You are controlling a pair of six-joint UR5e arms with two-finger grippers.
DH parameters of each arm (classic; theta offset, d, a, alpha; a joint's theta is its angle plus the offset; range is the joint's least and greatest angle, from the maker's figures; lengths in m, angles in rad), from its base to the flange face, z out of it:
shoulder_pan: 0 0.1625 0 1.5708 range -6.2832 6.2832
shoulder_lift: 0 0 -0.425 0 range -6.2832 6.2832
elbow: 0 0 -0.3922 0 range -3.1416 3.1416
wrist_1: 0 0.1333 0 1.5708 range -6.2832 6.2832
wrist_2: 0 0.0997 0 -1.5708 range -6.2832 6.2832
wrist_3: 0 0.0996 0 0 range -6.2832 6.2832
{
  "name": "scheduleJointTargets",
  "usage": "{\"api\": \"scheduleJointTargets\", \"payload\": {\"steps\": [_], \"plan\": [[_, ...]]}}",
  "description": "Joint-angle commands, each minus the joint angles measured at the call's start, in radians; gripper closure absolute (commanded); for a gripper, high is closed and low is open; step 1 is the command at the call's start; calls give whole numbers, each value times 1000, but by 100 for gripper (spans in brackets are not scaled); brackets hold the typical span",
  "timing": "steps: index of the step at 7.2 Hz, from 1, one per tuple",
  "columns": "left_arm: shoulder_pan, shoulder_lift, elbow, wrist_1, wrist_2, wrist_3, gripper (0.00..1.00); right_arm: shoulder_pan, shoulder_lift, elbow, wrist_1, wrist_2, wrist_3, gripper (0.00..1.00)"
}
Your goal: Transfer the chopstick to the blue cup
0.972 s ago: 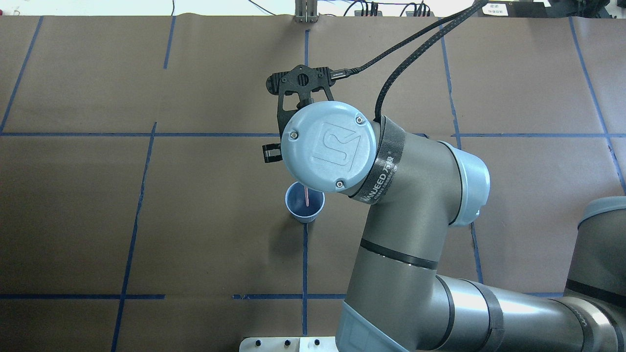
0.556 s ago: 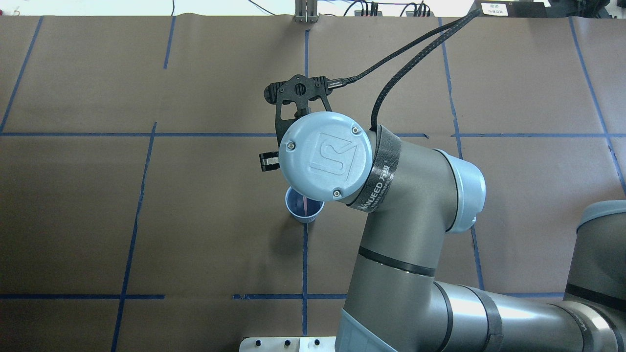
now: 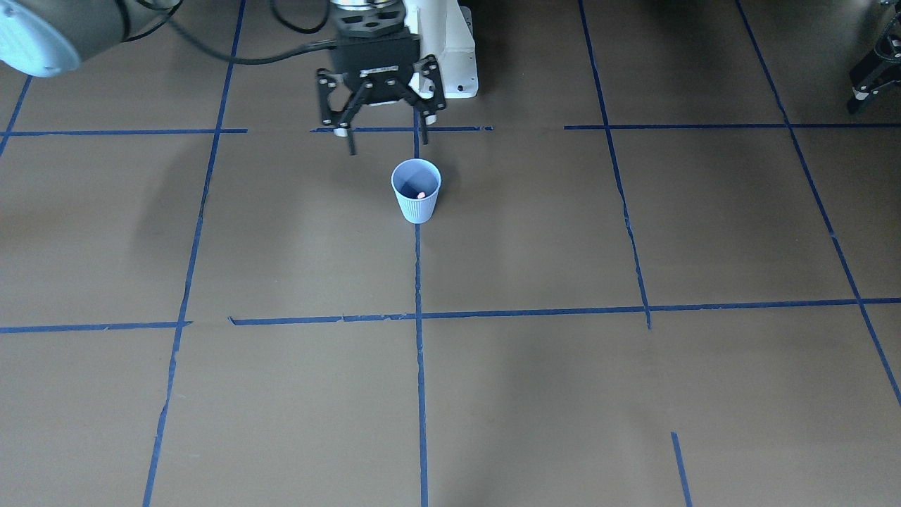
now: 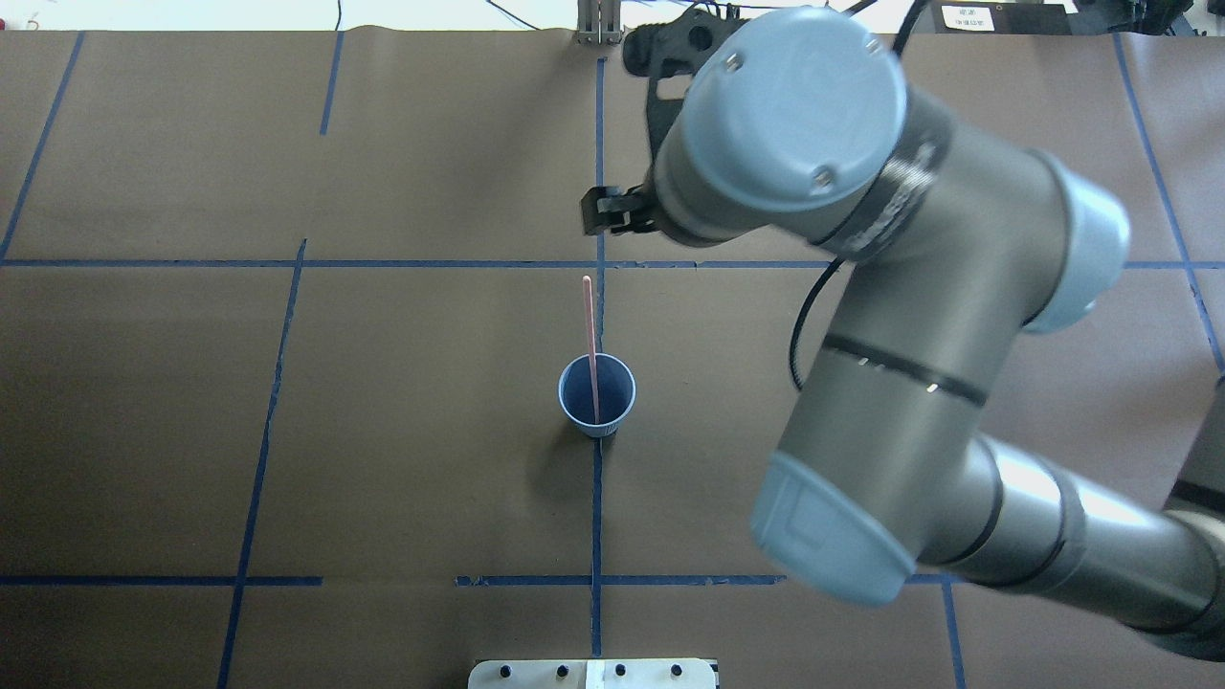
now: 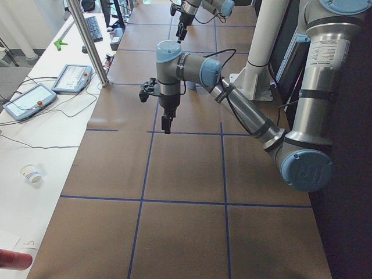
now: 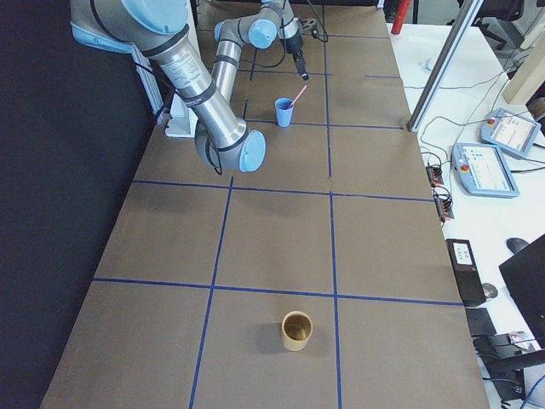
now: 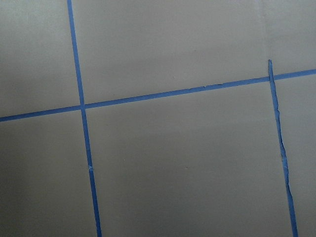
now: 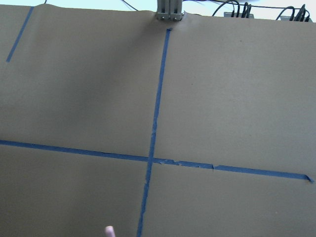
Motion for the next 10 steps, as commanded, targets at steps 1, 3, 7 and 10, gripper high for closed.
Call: {"api": "scheduleJointTargets", "payload": {"steps": [1,3,7,10], "plan": [[-46,4,55,-2,-1,100,0,235,-162,52,7,225,-307,0],[-97,7,144,-7,-2,224,0,454,-387,44,68,403,-564,0],[-180,8,339,-100,-2,371,0,807,-753,-169,339,654,-990,0],[-188,51,355,-114,-28,375,0,866,-821,-249,418,654,-1010,0]]}}
